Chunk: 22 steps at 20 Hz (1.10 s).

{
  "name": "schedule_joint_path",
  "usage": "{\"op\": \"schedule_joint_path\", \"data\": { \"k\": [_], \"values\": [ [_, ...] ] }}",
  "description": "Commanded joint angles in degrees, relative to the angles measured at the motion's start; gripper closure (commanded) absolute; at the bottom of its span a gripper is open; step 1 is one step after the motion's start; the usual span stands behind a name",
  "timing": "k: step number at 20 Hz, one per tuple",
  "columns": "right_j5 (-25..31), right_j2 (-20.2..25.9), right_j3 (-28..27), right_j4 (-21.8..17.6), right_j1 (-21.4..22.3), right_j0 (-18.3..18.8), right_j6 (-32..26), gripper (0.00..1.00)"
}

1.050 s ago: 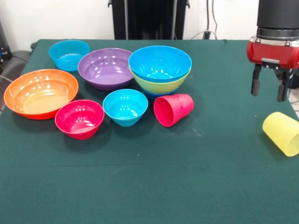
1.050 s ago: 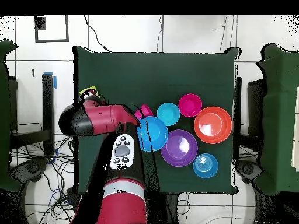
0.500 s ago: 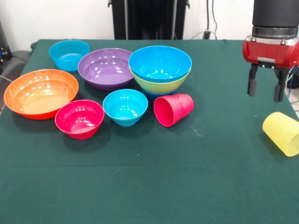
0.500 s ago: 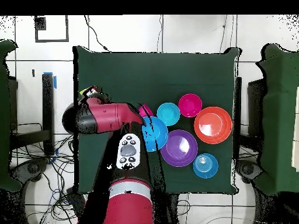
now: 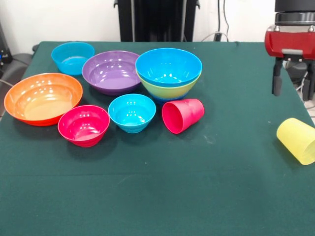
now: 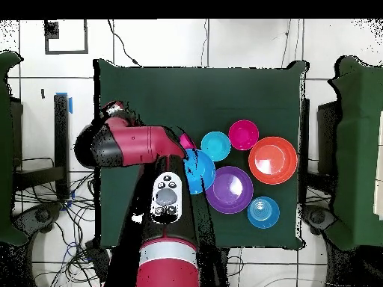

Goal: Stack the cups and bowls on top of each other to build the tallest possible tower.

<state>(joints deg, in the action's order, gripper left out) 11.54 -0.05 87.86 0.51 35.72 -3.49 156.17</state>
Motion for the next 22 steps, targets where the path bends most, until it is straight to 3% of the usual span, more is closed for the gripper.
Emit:
{"op": "schedule_joint_path", "data": {
  "k": [1,10,22],
  "values": [
    [1.28,4.34,-3.81,2.14,-3.1,-0.66,3.28,0.0],
    [-0.74,2.68,-7.29,1.82,-7.57,-1.85,2.92,0.0],
    [2.99,-1.49,-11.87,3.8,-10.22,-5.2,4.18,0.0]
  ]
}}
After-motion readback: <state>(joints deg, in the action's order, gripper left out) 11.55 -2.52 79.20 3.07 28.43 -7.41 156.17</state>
